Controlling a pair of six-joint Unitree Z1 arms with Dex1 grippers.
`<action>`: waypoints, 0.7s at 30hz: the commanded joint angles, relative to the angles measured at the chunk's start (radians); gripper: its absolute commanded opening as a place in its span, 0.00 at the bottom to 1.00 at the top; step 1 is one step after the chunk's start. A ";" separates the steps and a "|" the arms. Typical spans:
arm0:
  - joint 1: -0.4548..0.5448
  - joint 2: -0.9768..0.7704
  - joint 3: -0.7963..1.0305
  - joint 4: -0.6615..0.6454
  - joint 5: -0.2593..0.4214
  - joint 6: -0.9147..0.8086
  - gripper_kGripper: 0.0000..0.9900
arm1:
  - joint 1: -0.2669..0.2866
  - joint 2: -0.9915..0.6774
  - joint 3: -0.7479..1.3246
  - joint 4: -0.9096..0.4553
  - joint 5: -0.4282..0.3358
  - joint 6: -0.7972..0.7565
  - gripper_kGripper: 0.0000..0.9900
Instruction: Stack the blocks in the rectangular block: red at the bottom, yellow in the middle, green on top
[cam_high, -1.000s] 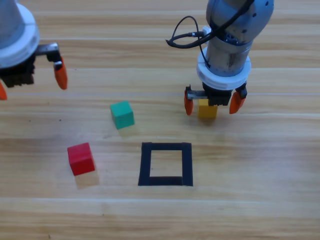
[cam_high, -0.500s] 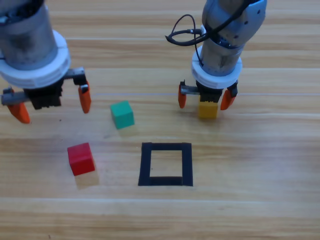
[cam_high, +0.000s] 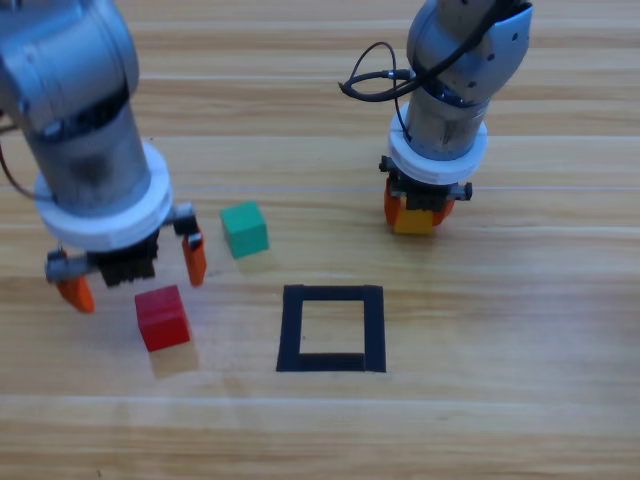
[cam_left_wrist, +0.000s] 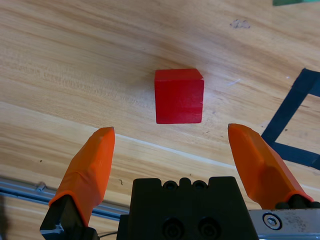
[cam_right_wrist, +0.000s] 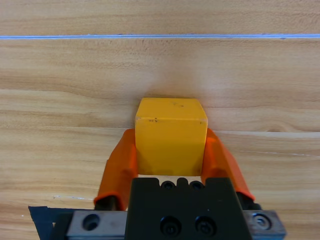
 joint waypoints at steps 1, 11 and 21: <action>-0.016 0.032 0.080 -0.073 -0.030 0.015 0.97 | -0.034 -0.002 0.042 0.020 -0.014 0.011 0.16; -0.008 0.038 0.129 -0.154 -0.047 0.009 0.97 | -0.034 -0.276 0.177 0.116 0.026 -0.003 0.11; 0.035 0.078 0.134 -0.200 -0.042 0.023 0.96 | -0.034 -0.328 0.237 0.115 0.109 -0.097 0.00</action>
